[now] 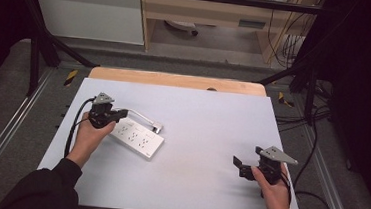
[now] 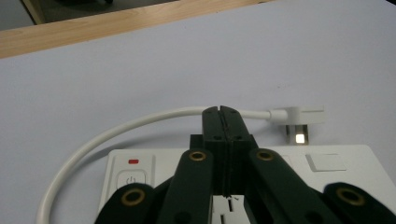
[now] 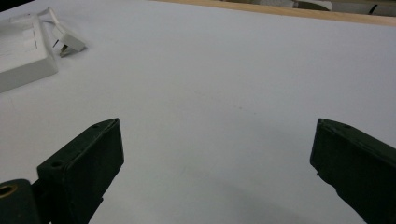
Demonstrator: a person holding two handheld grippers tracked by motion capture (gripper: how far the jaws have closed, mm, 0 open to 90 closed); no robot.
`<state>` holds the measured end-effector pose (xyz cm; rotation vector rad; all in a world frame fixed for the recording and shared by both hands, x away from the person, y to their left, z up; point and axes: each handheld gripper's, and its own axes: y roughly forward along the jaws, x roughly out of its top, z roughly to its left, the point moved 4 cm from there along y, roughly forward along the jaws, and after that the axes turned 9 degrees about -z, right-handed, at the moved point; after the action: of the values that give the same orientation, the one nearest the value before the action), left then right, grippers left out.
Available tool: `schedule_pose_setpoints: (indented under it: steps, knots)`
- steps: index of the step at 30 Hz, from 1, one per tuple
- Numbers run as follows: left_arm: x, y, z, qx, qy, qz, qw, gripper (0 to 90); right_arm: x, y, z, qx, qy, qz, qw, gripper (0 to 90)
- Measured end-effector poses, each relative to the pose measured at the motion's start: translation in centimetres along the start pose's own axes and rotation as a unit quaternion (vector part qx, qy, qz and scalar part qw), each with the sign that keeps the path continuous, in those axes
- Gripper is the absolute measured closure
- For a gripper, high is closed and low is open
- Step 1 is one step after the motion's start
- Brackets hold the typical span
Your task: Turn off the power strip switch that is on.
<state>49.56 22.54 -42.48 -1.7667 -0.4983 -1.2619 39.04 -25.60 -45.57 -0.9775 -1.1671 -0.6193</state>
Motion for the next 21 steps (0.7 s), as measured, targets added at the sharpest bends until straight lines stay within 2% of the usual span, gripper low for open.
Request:
schedule_pose_setpoints:
  steps: [8,15,21]
  knots:
    - [-0.47,0.40,0.01,0.000,0.005,0.011,0.9999,89.9,0.00,0.00,0.00,0.000,0.000,0.000,1.0000,3.2]
    - [-0.86,0.71,-0.03,0.002,0.001,0.012,0.9999,89.9,0.03,-0.05,-0.08,-0.001,0.000,-0.001,1.0000,3.2]
    - [-0.86,0.76,-0.09,0.002,0.005,0.013,0.9999,89.9,0.04,-0.07,-0.11,-0.001,0.000,-0.002,1.0000,3.2]
